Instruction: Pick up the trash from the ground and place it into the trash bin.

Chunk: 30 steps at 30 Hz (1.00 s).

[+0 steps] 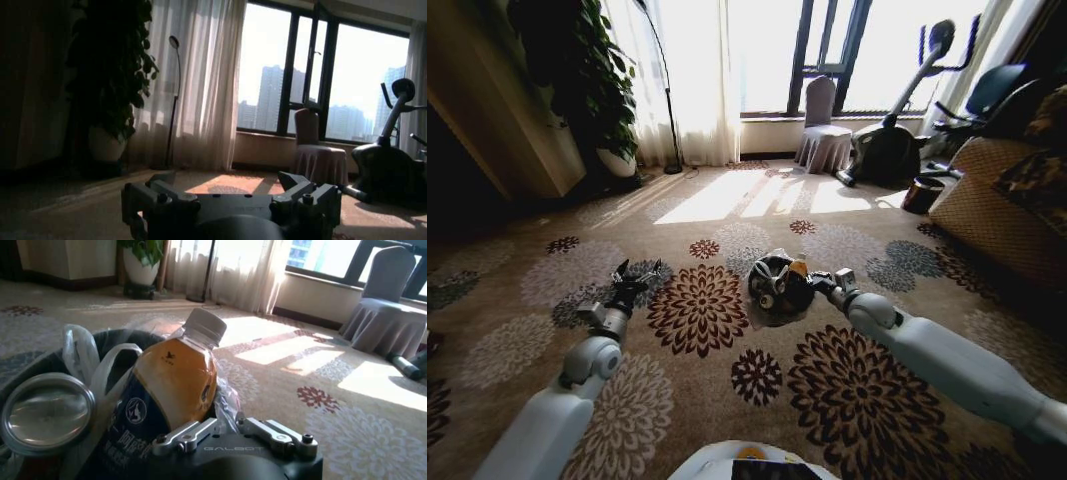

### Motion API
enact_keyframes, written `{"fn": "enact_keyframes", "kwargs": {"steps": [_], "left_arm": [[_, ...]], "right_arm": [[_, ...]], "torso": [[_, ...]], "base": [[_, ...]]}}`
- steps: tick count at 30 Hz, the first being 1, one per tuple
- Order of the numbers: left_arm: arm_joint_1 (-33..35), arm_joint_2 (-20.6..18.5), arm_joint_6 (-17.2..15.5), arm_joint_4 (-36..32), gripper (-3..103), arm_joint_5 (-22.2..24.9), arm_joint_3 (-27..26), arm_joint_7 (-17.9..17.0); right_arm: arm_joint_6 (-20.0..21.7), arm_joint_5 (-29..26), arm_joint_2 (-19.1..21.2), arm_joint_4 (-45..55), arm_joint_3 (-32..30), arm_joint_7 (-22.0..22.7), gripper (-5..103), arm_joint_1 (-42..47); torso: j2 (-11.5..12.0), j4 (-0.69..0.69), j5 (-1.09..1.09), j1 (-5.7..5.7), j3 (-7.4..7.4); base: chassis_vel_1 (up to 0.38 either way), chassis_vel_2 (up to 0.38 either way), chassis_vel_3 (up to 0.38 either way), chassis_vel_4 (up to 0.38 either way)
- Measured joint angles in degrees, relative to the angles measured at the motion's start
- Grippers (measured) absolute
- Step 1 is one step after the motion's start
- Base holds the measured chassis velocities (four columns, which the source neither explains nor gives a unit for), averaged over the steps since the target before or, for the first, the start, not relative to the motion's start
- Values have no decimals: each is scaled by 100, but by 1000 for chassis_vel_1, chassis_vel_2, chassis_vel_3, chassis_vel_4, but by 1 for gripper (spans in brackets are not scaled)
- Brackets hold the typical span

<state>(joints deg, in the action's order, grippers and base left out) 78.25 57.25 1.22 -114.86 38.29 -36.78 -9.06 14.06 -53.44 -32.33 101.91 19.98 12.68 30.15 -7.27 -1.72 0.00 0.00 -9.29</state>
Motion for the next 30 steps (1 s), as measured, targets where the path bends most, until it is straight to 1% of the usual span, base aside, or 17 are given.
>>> {"fn": "enact_keyframes", "kwargs": {"steps": [1, 2, 4, 5, 6, 7, 8, 9, 10, 11, 13, 15, 17, 18, 20, 23, 30], "left_arm": [[52, 87, 6, -37, 100, -44, -40, 0], [52, 87, 6, -37, 100, -44, -40, 0], [93, 254, 8, -64, 100, -141, -46, 5], [116, 448, 7, -79, 100, -214, -38, 4], [116, 448, 7, -79, 100, -214, -38, 4], [147, 582, 5, -101, 100, -257, -41, 2], [196, 747, 2, -137, 100, -309, -50, -1], [217, 836, -5, -155, 100, -339, -40, -4], [217, 836, -5, -155, 100, -339, -40, -4], [232, 939, -18, -169, 100, -383, -3, -4], [256, 1041, -32, -167, 100, -452, 98, 1], [271, 1076, -26, -131, 100, -503, 163, 28], [274, 1085, -22, -120, 100, -514, 176, 35], [279, 1115, -14, -106, 100, -530, 195, 46], [279, 1134, -8, -106, 100, -532, 199, 51], [292, 1240, 21, -104, 100, -568, 243, 76], [306, 1369, 60, -79, 100, -661, 311, 89]], "right_arm": [[-54, -10, 33, 92, -214, 14, 0, 165], [-54, -10, 33, 92, -214, 14, 0, 165], [-127, 16, 133, 313, -802, -3, 0, 660], [-200, 126, 191, 470, -1533, -91, 0, 1336], [-200, 126, 191, 470, -1533, -91, 0, 1336], [-237, 215, 167, 512, -1978, -148, 0, 1796], [-251, 300, 104, 533, -2425, -234, 0, 2287], [-260, 371, 43, 553, -2784, -318, 0, 2685], [-260, 371, 43, 553, -2784, -318, 0, 2685], [-275, 457, -29, 586, -3206, -396, 0, 3156], [-285, 568, -195, 702, -4067, -522, 0, 4005], [-286, 603, -322, 833, -4653, -588, 0, 4536], [-286, 607, -356, 869, -4786, -604, 0, 4658], [-286, 625, -443, 968, -5120, -643, 0, 4984], [-286, 639, -485, 1003, -5245, -664, 0, 5114], [-291, 689, -706, 1124, -5660, -708, 0, 5516], [-353, 804, -986, 1243, -5965, -801, 0, 5897]], "torso": [[0, -4, 4, 0, 0], [0, -4, 4, 0, 0], [0, -7, 5, 0, 0], [0, -5, 0, 0, 1], [0, -5, 0, 0, 1], [0, 4, -2, 0, 1], [0, 7, 0, 0, 1], [0, 6, 5, 0, 0], [0, 6, 5, 0, 0], [0, 9, 8, 0, 0], [0, 8, 4, 0, 0], [0, 5, 2, 0, 0], [0, 4, 2, 0, 0], [0, -1, 0, -1, 0], [0, -1, 1, 0, 0], [0, 2, 1, 0, 0], [0, 2, -3, 0, 0]], "base": [[0, 0, 0, 0], [0, 0, 0, 0], [0, 0, 0, 0], [0, 0, 0, 0], [0, 0, 0, 0], [0, 0, 0, 0], [0, 0, 0, 0], [0, 0, 0, 0], [0, 0, 0, 0], [0, 0, 0, 0], [0, 0, 0, 0], [0, 0, 0, 0], [0, 0, 0, 0], [0, 0, 0, 0], [0, 0, 0, 0], [-39, -39, 54, 54], [-123, -124, 122, 130]]}}
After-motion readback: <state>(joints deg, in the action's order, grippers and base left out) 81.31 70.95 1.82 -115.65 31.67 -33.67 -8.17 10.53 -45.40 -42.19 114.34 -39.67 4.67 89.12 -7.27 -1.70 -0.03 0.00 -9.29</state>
